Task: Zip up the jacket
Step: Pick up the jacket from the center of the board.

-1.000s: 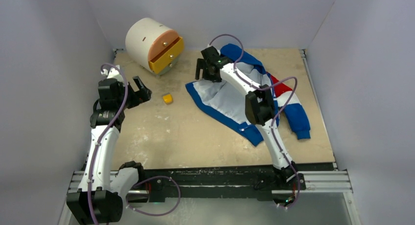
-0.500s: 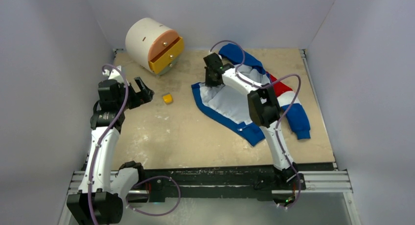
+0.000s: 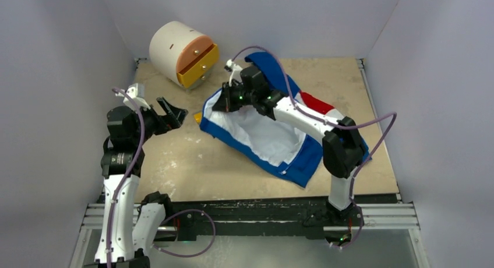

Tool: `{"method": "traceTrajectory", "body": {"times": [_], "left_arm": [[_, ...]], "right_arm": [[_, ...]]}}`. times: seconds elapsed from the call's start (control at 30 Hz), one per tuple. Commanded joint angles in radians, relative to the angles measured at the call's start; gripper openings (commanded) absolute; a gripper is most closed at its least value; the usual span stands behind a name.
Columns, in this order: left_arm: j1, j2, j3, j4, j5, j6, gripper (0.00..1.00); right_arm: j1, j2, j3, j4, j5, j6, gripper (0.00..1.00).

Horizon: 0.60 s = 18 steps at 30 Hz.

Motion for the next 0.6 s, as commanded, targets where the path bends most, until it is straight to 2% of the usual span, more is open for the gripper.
{"method": "traceTrajectory", "body": {"times": [0.0,0.13,0.23,0.27,0.3,0.33,0.37,0.43,0.57], "left_arm": [[0.008,-0.065,0.038,-0.065,0.055,-0.021,1.0],[0.008,-0.098,0.018,-0.077,0.122,-0.017,1.0],[0.007,-0.096,-0.021,-0.032,0.217,-0.038,1.0],[0.008,-0.093,-0.033,-0.011,0.248,-0.044,1.0],[0.007,-0.087,-0.048,0.01,0.275,-0.047,1.0],[0.008,-0.082,-0.059,0.025,0.292,-0.051,1.0],[0.008,-0.076,-0.068,0.036,0.3,-0.051,1.0],[0.006,-0.064,-0.078,0.047,0.309,-0.049,1.0],[-0.006,-0.049,-0.114,0.064,0.319,-0.058,1.0]], "right_arm": [[0.053,-0.158,-0.206,0.135,-0.037,0.072,0.0],[0.051,-0.432,-0.534,0.128,0.261,0.206,0.0],[0.05,-0.663,-0.766,0.045,0.481,0.341,0.0],[0.05,-0.725,-0.819,-0.017,0.525,0.369,0.17],[0.049,-0.786,-0.855,-0.068,0.556,0.383,0.38],[0.049,-0.824,-0.88,-0.118,0.576,0.384,0.54],[0.049,-0.853,-0.895,-0.166,0.589,0.377,0.64],[0.049,-0.901,-0.911,-0.262,0.63,0.354,0.77],[0.049,-0.98,-0.888,-0.478,0.782,0.317,0.88]]}}
